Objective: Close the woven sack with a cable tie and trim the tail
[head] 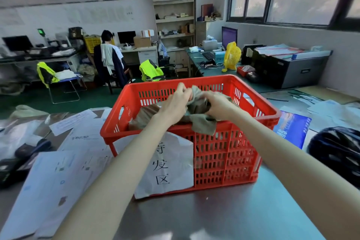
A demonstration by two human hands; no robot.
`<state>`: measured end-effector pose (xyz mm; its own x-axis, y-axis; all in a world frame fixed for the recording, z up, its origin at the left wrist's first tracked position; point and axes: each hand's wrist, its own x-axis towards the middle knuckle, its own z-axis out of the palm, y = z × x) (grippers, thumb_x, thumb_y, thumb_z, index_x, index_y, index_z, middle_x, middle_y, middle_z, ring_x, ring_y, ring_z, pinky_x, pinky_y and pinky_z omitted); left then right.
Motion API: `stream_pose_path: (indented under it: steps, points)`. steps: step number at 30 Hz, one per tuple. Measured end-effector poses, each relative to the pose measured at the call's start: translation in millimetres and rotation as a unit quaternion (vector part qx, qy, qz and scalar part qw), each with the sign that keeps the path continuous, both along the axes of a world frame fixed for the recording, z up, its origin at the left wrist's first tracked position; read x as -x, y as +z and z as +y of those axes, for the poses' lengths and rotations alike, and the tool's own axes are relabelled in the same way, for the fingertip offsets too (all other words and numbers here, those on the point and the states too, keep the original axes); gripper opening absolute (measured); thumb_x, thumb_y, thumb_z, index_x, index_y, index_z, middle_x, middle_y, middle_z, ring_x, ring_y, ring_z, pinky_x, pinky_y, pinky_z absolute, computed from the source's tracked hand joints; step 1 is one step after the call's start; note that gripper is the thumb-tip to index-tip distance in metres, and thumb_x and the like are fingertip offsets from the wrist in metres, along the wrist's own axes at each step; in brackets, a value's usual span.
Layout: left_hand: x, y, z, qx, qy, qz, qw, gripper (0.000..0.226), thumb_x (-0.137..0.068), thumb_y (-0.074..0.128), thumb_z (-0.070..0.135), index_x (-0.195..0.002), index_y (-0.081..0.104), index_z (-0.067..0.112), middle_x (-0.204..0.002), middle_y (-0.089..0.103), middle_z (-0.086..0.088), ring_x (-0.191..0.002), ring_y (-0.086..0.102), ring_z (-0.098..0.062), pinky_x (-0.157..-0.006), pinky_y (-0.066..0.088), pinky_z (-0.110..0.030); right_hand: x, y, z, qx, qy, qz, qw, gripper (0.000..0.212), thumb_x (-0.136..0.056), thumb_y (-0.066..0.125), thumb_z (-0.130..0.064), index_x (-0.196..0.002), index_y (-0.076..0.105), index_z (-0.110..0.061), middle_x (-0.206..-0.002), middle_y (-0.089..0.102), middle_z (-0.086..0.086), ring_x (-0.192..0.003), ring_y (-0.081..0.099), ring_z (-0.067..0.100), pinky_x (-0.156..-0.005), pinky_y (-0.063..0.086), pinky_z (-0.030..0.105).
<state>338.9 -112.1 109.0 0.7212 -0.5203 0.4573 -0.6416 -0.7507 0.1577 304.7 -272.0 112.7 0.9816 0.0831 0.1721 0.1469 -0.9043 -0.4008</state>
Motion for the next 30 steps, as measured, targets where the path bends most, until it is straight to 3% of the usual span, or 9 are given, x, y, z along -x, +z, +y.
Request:
stream_pose_path:
  steps: [3, 6, 10, 13, 18, 20, 23, 26, 30]
  points:
    - [-9.5, -9.2, -3.6, -0.035, -0.015, 0.117, 0.992, 0.028, -0.079, 0.052, -0.009, -0.094, 0.069, 0.007, -0.102, 0.058, -0.008, -0.093, 0.059, -0.028, -0.073, 0.043, -0.033, -12.7, -12.2, -5.8, 0.077, -0.015, 0.071, 0.994, 0.026, -0.081, 0.049, -0.002, -0.100, 0.065, -0.010, -0.106, 0.062, 0.015, -0.103, 0.052, 0.030, -0.082, 0.042, 0.037]
    - [-4.3, 3.9, -1.9, -0.041, -0.003, 0.257, 0.966, 0.023, -0.082, 0.050, 0.012, -0.074, 0.071, 0.017, -0.071, 0.058, 0.006, -0.067, 0.050, -0.016, -0.059, 0.036, -0.022, -12.8, -7.8, -8.4, 0.055, -0.034, 0.148, 0.987, 0.030, -0.083, 0.043, -0.004, -0.098, 0.069, -0.005, -0.097, 0.066, 0.014, -0.081, 0.055, 0.024, -0.063, 0.041, 0.030]
    - [8.2, 13.2, 2.3, 0.015, 0.040, 0.423, 0.905, 0.040, -0.087, 0.045, 0.032, -0.057, 0.050, 0.007, -0.064, 0.040, -0.017, -0.057, 0.038, -0.033, -0.069, 0.038, -0.040, -3.2, 3.5, -15.3, 0.032, -0.049, 0.257, 0.965, 0.031, -0.094, 0.034, -0.022, -0.096, 0.058, -0.003, -0.090, 0.063, 0.002, -0.067, 0.055, 0.015, -0.074, 0.044, 0.032]
    - [20.8, 12.1, 4.2, 0.015, 0.045, 0.512, 0.858, 0.032, -0.081, 0.041, 0.040, -0.053, 0.034, 0.025, -0.056, 0.032, 0.004, -0.048, 0.028, -0.016, -0.065, 0.029, -0.036, 4.2, 6.1, -15.5, 0.003, -0.064, 0.315, 0.947, 0.030, -0.095, 0.028, -0.035, -0.077, 0.048, -0.022, -0.072, 0.049, -0.005, -0.064, 0.047, 0.007, -0.084, 0.037, 0.033]
    - [31.7, 12.8, 6.9, -0.026, 0.001, 0.401, 0.916, 0.040, -0.096, 0.039, 0.030, -0.060, 0.027, 0.019, -0.062, 0.026, 0.000, -0.053, 0.024, -0.016, -0.058, 0.023, -0.032, 15.8, 2.1, -14.5, 0.009, -0.074, 0.246, 0.966, 0.046, -0.092, 0.034, -0.046, -0.122, 0.046, -0.013, -0.122, 0.051, 0.011, -0.113, 0.050, 0.026, -0.097, 0.036, 0.040]
    - [35.3, 8.9, 11.7, 0.025, -0.016, 0.366, 0.930, 0.045, -0.095, 0.046, 0.028, -0.055, 0.029, 0.018, -0.057, 0.025, -0.001, -0.049, 0.023, -0.016, -0.053, 0.023, -0.029, 24.6, 0.8, -15.5, -0.021, -0.076, 0.191, 0.978, 0.032, -0.092, 0.042, -0.045, -0.089, 0.055, -0.016, -0.093, 0.056, 0.008, -0.082, 0.054, 0.022, -0.075, 0.040, 0.033]
    - [50.9, 13.7, 20.0, 0.064, 0.002, 0.302, 0.951, 0.022, -0.093, 0.053, 0.021, -0.077, 0.067, 0.020, -0.066, 0.051, 0.002, -0.056, 0.039, -0.015, -0.053, 0.032, -0.021, 44.6, 2.0, -17.3, -0.083, -0.099, 0.100, 0.987, 0.042, -0.091, 0.052, -0.030, -0.054, 0.049, -0.011, -0.056, 0.043, 0.000, -0.049, 0.037, 0.014, -0.051, 0.031, 0.027]
    - [69.8, 20.0, 26.0, 0.123, 0.028, 0.253, 0.959, 0.023, -0.092, 0.053, 0.019, -0.102, 0.073, 0.016, -0.085, 0.069, -0.002, -0.068, 0.058, -0.016, -0.070, 0.043, -0.022, 70.2, 5.8, -17.0, -0.107, -0.097, 0.050, 0.988, 0.032, -0.091, 0.051, -0.019, -0.087, 0.067, 0.008, -0.060, 0.047, 0.007, -0.040, 0.032, 0.010, -0.039, 0.030, 0.020]
    - [101.1, 18.7, 35.1, 0.257, 0.019, 0.251, 0.933, 0.024, -0.093, 0.049, 0.011, -0.102, 0.071, 0.007, -0.101, 0.074, -0.011, -0.089, 0.071, -0.019, -0.087, 0.055, -0.027, 108.6, 8.2, -10.9, -0.161, -0.082, 0.007, 0.984, 0.025, -0.093, 0.051, -0.017, -0.103, 0.070, -0.006, -0.081, 0.070, 0.018, -0.033, 0.034, 0.006, -0.032, 0.030, 0.013]
